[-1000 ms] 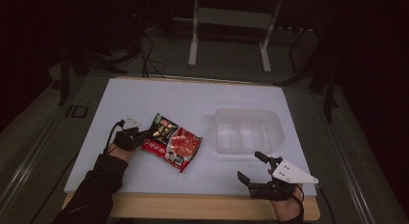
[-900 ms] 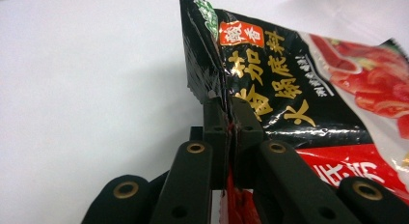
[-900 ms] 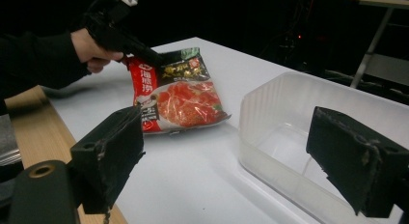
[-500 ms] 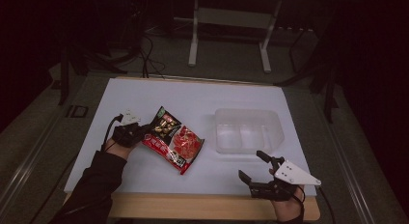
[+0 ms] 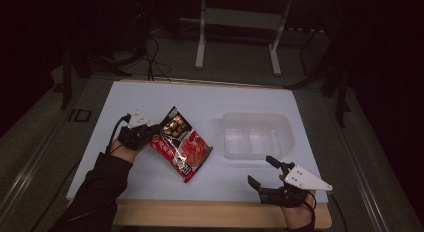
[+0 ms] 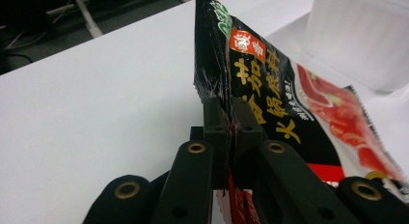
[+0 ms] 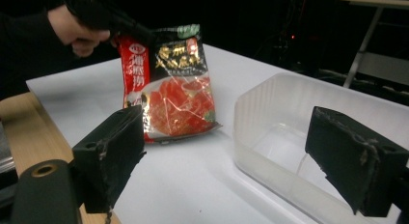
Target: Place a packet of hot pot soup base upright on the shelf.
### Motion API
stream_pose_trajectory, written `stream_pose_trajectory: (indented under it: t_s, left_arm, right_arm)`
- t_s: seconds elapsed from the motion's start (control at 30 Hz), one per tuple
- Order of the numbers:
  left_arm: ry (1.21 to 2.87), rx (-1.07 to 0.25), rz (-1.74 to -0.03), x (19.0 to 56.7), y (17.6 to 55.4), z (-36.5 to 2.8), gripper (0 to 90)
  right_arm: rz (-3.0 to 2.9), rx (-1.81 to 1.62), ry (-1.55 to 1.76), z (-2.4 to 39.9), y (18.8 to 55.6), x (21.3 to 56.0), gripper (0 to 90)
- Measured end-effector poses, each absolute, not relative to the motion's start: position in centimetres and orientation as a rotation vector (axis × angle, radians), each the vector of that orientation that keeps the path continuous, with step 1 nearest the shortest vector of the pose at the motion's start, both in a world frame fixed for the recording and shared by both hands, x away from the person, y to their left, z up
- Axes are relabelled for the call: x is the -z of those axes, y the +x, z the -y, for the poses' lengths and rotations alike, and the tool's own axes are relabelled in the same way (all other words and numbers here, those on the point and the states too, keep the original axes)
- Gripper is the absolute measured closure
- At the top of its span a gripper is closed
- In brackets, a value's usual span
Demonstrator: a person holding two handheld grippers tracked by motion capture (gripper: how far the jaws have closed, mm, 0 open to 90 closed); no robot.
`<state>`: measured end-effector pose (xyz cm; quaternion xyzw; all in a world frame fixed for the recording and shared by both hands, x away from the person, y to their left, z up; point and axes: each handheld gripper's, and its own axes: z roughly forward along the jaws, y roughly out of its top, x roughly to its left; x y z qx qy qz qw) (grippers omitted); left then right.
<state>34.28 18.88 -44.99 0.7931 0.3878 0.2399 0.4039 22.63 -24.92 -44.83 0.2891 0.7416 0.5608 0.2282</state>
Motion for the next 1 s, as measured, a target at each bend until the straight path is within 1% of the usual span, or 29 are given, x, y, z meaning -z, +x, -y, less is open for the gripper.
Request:
stream_pose_trajectory:
  t_s: [0.17, 0.47, 0.53, 0.6, 0.73, 0.87, 1.0]
  left_arm:
    - [2.026, -0.622, -0.946, 43.8, 34.1, -18.0, 88.5]
    - [2.01, -0.662, -0.901, 43.0, 33.5, -17.4, 88.4]
    - [2.02, -0.7, -0.859, 42.2, 32.8, -16.8, 88.4]
    - [2.027, -0.708, -0.838, 41.6, 32.6, -16.7, 88.4]
    - [1.984, -0.659, -0.835, 40.8, 32.4, -17.2, 88.2]
    - [1.991, -0.7, -0.789, 40.0, 31.9, -17.5, 88.2]
    - [1.98, -0.718, -0.721, 39.3, 31.3, -17.7, 88.0]
  right_arm:
    - [-2.084, -1.477, 0.783, 24.1, 22.5, 44.8, 14.1]
    - [-2.066, -1.499, 0.799, 24.3, 22.4, 44.6, 14.1]
    - [-2.064, -1.515, 0.812, 24.3, 22.4, 44.5, 14.1]
    - [-2.064, -1.519, 0.801, 24.2, 22.3, 44.4, 14.1]
    - [-2.09, -1.492, 0.794, 24.2, 22.5, 44.4, 14.7]
    - [-2.122, -1.462, 0.793, 24.0, 22.7, 44.6, 16.2]
    - [-2.112, -1.491, 0.832, 24.2, 22.9, 44.5, 14.1]
